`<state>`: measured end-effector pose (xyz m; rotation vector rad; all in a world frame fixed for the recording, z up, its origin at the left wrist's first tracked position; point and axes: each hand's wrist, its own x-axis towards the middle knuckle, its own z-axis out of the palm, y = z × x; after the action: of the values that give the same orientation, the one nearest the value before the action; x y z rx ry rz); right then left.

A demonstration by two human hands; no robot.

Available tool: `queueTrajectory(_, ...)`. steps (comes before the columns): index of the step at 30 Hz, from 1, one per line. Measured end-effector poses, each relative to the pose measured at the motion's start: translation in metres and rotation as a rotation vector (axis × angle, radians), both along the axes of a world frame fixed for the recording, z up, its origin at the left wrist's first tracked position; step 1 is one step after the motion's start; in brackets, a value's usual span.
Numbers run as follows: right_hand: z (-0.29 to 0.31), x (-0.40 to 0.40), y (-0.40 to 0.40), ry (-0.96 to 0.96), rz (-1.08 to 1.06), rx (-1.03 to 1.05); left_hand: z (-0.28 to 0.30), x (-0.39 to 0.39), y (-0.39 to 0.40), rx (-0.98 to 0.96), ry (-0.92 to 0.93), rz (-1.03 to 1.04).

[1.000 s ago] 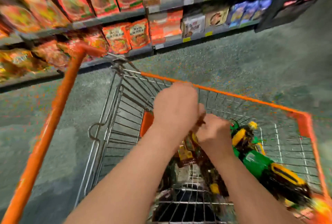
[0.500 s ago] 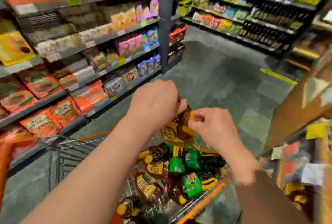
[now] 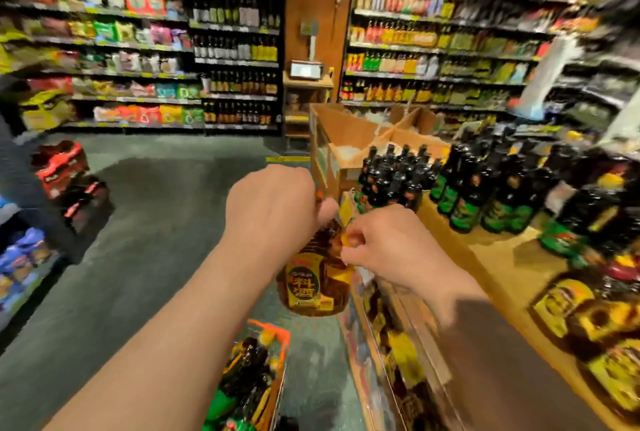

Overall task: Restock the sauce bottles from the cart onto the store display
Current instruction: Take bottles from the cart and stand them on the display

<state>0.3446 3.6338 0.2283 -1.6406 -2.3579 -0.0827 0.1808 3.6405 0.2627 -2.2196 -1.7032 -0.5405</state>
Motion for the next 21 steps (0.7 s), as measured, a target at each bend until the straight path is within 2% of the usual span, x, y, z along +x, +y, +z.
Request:
queueTrajectory(5, 0.018, 0.078, -0.022, -0.080, -0.238, -0.038, 0.008, 0.088, 0.017, 0.012, 0.037, -0.215)
queueTrajectory(12, 0.017, 0.187, -0.049, -0.142, -0.576, -0.211, 0.015, 0.217, 0.018, 0.001, 0.113, -0.509)
queueTrajectory(17, -0.003, 0.249, -0.078, 0.037, -0.690, -0.112, 0.009, 0.291, 0.017, 0.001, 0.143, -0.650)
queueTrajectory(21, -0.003, 0.278, -0.088, 0.076, -0.803, -0.104, 0.006, 0.337, 0.015, -0.067, 0.151, -0.746)
